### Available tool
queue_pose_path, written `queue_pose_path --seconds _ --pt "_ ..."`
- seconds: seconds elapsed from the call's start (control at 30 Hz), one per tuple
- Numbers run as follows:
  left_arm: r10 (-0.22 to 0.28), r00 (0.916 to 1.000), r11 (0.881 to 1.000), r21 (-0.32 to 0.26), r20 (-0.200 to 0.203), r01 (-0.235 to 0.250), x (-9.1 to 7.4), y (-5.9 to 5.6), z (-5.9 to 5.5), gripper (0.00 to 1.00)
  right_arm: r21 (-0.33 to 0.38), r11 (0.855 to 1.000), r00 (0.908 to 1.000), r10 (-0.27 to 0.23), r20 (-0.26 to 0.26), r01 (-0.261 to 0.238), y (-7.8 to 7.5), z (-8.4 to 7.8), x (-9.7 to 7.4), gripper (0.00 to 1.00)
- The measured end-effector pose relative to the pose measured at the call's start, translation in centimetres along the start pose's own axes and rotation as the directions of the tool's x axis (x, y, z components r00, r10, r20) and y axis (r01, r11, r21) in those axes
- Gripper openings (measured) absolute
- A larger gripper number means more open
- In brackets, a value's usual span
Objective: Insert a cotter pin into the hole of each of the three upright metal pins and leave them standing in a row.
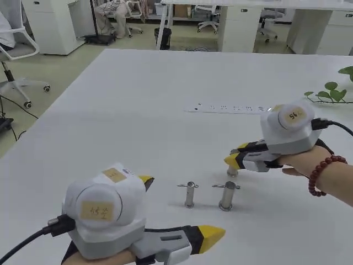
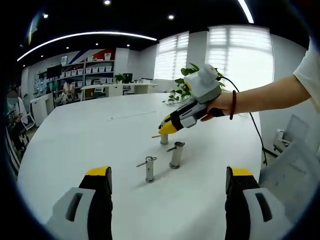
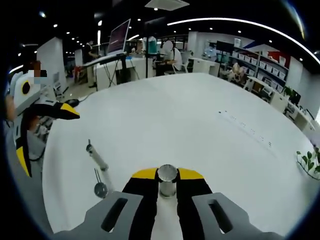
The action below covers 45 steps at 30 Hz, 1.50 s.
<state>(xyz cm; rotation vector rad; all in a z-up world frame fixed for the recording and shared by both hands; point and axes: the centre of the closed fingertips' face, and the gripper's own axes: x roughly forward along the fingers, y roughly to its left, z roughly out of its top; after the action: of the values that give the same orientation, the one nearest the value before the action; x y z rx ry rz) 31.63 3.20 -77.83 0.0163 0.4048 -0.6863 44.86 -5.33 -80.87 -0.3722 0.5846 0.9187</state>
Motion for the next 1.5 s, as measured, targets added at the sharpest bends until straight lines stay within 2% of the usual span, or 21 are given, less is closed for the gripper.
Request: queue_pose_path --seconds 0.23,0.7,1.07,1.37,1.5 --pt "-0.003 1.0000 1.000 0.009 0.000 0.003 -0.2 -0.1 0.1 0.94 0.033 0.999 0.9995 -0.032 -0.009 0.032 -0.1 -1.4 -2.0 0.13" --pt "-0.011 0.9999 1.000 0.015 0.012 0.011 -0.8 -0.3 0.6 0.93 0.031 0.999 0.9990 -0.040 -0.021 0.040 1.8 -3.6 -4.6 0.13" --pt "-0.011 0.9997 1.000 0.015 0.021 0.010 -1.2 -0.2 0.9 0.91 0.024 0.999 0.9992 -0.037 -0.016 0.038 4.1 -4.2 -5.6 0.13" --pt "-0.017 0.9995 1.000 0.012 0.028 0.016 -1.4 -0.4 1.1 0.91 0.089 0.995 0.9986 -0.052 -0.003 0.052 5.9 -4.8 -6.0 0.13" --pt "-0.016 0.9995 1.000 0.014 0.029 0.015 -1.4 -0.4 1.1 0.91 0.082 0.996 0.9989 -0.046 0.000 0.046 7.0 -5.0 -6.0 0.13"
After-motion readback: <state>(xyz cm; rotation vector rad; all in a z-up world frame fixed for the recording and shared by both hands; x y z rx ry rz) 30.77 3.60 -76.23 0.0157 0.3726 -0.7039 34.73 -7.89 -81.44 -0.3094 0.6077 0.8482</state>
